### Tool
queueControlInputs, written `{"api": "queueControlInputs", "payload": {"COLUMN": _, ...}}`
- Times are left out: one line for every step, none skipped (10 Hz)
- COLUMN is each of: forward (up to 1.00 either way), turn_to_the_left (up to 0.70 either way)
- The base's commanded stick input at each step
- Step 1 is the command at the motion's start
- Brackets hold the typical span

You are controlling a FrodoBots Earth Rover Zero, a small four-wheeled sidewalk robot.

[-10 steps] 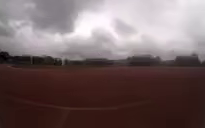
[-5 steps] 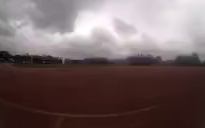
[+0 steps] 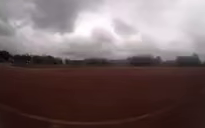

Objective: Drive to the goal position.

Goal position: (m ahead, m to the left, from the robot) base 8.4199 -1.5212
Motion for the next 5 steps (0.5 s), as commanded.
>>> {"api": "queueControlInputs", "payload": {"forward": 0.50, "turn_to_the_left": 0.00}}
{"api": "queueControlInputs", "payload": {"forward": 0.50, "turn_to_the_left": 0.00}}
{"api": "queueControlInputs", "payload": {"forward": 0.50, "turn_to_the_left": 0.00}}
{"api": "queueControlInputs", "payload": {"forward": 0.50, "turn_to_the_left": 0.00}}
{"api": "queueControlInputs", "payload": {"forward": 0.50, "turn_to_the_left": 0.00}}
